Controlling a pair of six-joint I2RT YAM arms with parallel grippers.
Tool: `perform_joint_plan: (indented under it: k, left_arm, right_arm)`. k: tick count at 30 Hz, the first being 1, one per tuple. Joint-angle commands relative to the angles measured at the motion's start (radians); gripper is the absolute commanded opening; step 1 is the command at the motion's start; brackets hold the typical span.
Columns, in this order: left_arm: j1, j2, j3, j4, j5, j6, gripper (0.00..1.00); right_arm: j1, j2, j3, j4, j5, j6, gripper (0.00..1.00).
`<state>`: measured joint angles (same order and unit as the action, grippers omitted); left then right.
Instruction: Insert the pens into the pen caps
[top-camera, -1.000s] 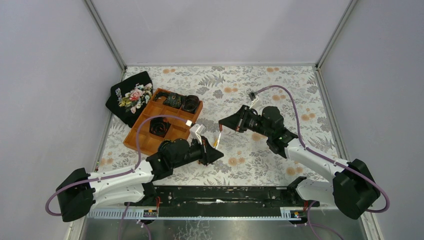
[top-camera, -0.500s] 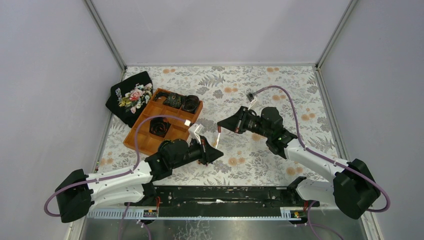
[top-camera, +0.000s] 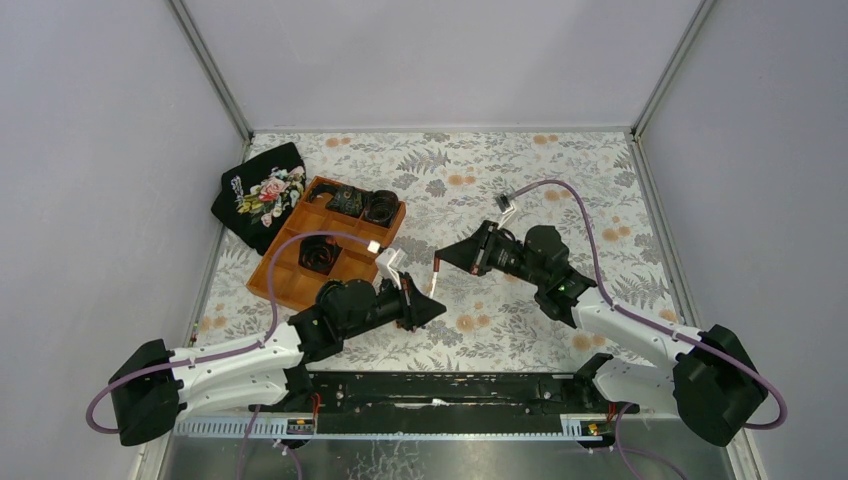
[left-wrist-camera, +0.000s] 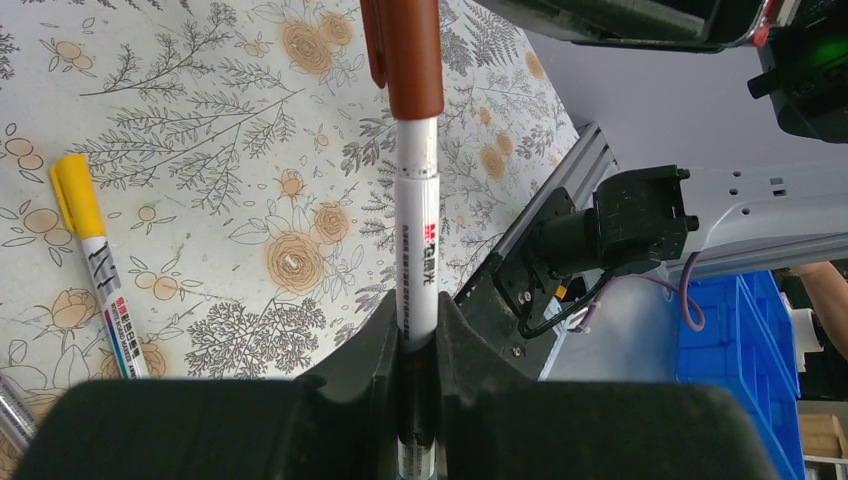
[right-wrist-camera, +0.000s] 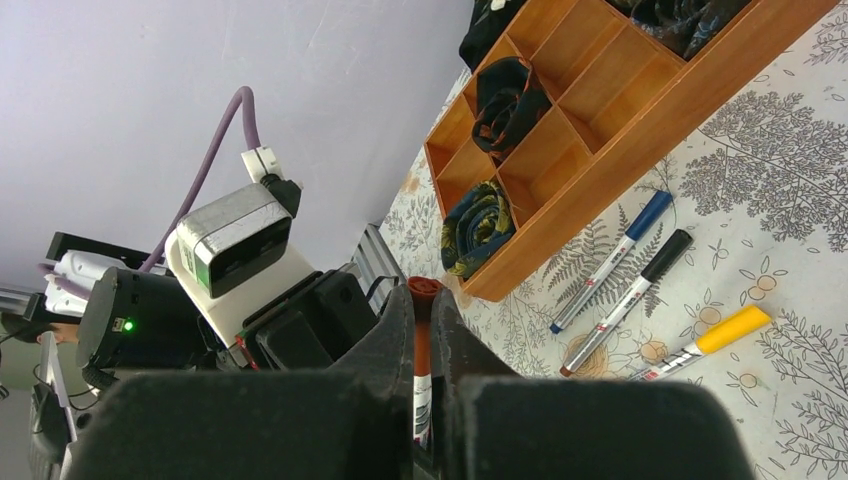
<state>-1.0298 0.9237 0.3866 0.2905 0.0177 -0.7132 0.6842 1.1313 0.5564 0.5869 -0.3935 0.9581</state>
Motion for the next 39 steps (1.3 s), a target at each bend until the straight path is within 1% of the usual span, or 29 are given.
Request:
perform_joint_plan:
  k: [1, 3, 4, 7, 8, 9, 11, 14, 18, 19, 21, 22, 24, 25, 27, 28, 30, 31, 39]
  left_arm:
    - [0.004, -0.003, 0.037, 0.055, -0.053, 0.009, 0.00]
    - [0.004, -0.005, 0.039, 0.053, -0.053, 0.011, 0.00]
    - [0.004, -0.009, 0.039, 0.054, -0.053, 0.011, 0.00]
    - [0.004, -0.016, 0.038, 0.052, -0.053, 0.017, 0.00]
    - [0.004, -0.017, 0.038, 0.050, -0.051, 0.018, 0.00]
    - [0.004, -0.021, 0.037, 0.048, -0.051, 0.020, 0.00]
    - [0.004, -0.028, 0.036, 0.044, -0.050, 0.021, 0.00]
    - [0.004, -0.038, 0.029, 0.044, -0.049, 0.021, 0.00]
    - [0.004, -0.045, 0.031, 0.039, -0.042, 0.026, 0.00]
    - [0.004, -0.047, 0.031, 0.037, -0.040, 0.026, 0.00]
    - [0.004, -0.049, 0.031, 0.034, -0.038, 0.026, 0.00]
    - [0.004, -0.050, 0.031, 0.033, -0.038, 0.026, 0.00]
    - [0.004, -0.055, 0.032, 0.031, -0.037, 0.027, 0.00]
    - [0.004, -0.056, 0.033, 0.029, -0.036, 0.028, 0.00]
    - [0.004, -0.061, 0.034, 0.030, -0.041, 0.027, 0.00]
    - [0.004, -0.062, 0.035, 0.034, -0.042, 0.027, 0.00]
    - [0.004, -0.061, 0.043, 0.037, -0.055, 0.032, 0.00]
    - [0.004, -0.059, 0.050, 0.039, -0.063, 0.037, 0.00]
    - [0.008, -0.016, 0.143, 0.036, -0.125, 0.096, 0.00]
  right_arm:
    - [0.041, -0.006, -0.004, 0.023, -0.136, -0.030, 0.00]
    - [0.041, 0.003, 0.011, -0.010, -0.174, -0.058, 0.00]
    - [0.041, 0.005, 0.018, -0.037, -0.179, -0.069, 0.03]
    - [0.041, 0.005, 0.018, -0.027, -0.155, -0.055, 0.33]
    - [0.040, 0.006, 0.024, -0.025, -0.147, -0.055, 0.41]
    - [0.041, 0.010, 0.035, -0.025, -0.141, -0.056, 0.48]
    - [0.041, 0.022, 0.062, -0.016, -0.128, -0.054, 0.57]
    - [0.041, 0.041, 0.102, 0.000, -0.104, -0.051, 0.65]
    - [0.040, 0.062, 0.141, 0.002, -0.074, -0.059, 0.66]
    - [0.041, 0.067, 0.153, -0.003, -0.073, -0.060, 0.66]
    - [0.040, 0.084, 0.180, -0.023, -0.075, -0.070, 0.62]
    - [0.041, 0.092, 0.192, -0.036, -0.074, -0.078, 0.59]
    - [0.040, 0.103, 0.206, -0.053, -0.077, -0.089, 0.50]
    - [0.041, 0.106, 0.209, -0.061, -0.079, -0.095, 0.42]
    - [0.041, 0.109, 0.210, -0.080, -0.088, -0.105, 0.21]
    - [0.040, 0.109, 0.207, -0.090, -0.096, -0.109, 0.12]
    - [0.040, 0.107, 0.194, -0.102, -0.118, -0.109, 0.03]
    - [0.040, 0.105, 0.180, -0.105, -0.128, -0.108, 0.00]
    - [0.054, 0.063, 0.074, -0.115, -0.162, -0.059, 0.00]
